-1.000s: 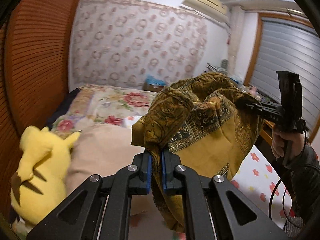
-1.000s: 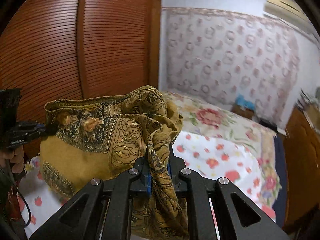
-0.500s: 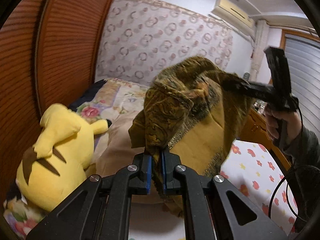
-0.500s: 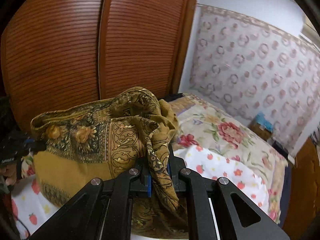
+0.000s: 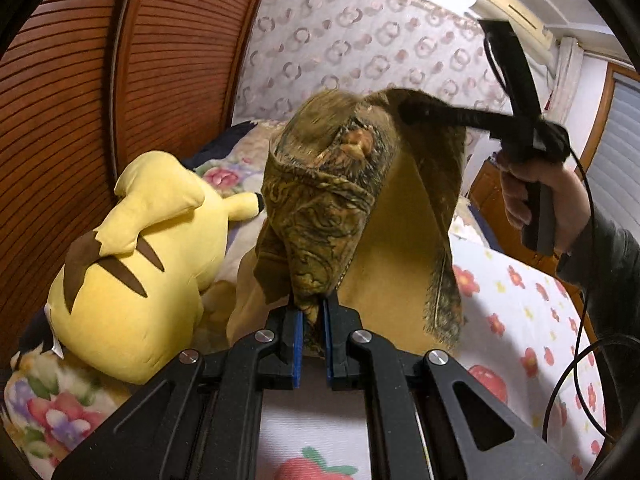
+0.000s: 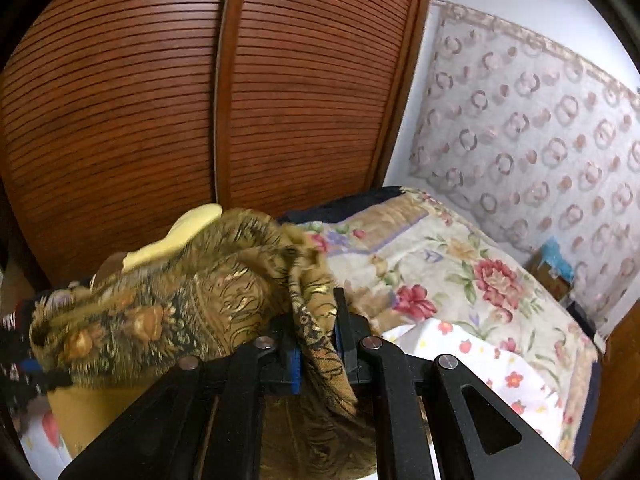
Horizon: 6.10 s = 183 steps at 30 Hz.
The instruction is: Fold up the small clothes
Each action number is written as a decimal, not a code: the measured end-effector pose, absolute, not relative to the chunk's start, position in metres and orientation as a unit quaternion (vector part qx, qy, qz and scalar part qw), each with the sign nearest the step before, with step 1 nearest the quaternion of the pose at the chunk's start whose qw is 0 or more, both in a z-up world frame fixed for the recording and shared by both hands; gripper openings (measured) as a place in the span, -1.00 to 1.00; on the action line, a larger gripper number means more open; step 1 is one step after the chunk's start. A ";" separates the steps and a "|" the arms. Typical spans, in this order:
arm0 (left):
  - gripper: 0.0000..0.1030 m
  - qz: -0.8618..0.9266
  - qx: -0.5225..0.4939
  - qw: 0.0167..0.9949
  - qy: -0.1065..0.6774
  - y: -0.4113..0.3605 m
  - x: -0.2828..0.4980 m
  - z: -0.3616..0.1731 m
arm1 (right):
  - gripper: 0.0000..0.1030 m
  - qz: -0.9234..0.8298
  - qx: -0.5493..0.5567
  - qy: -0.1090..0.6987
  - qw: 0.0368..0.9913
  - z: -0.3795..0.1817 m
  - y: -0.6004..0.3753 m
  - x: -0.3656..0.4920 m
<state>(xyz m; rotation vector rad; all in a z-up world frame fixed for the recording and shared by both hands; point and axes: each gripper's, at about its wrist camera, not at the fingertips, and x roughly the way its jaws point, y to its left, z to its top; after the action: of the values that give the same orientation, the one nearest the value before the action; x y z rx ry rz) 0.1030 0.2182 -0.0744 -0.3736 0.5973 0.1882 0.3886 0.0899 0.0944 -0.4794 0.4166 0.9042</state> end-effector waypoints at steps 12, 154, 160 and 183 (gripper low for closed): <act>-0.83 0.103 -0.178 0.932 0.300 0.214 0.100 -0.075 | 0.20 0.411 -0.171 0.189 0.875 0.091 0.076 0.364; 0.61 -0.019 0.002 0.982 0.187 -0.006 0.029 0.052 | 0.60 0.152 0.018 0.127 0.980 0.011 -0.200 0.021; 0.61 -0.019 0.002 0.982 0.187 -0.006 0.029 0.052 | 0.60 0.154 0.018 0.127 0.980 0.010 -0.202 0.022; 0.61 -0.018 0.002 0.982 0.187 -0.006 0.029 0.051 | 0.60 0.153 0.018 0.126 0.980 0.010 -0.202 0.022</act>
<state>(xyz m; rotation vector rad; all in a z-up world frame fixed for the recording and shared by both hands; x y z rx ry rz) 0.0289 -0.0064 0.0508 0.0034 0.3763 -0.0371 0.0220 -0.2015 0.0101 0.0363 0.2536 0.3073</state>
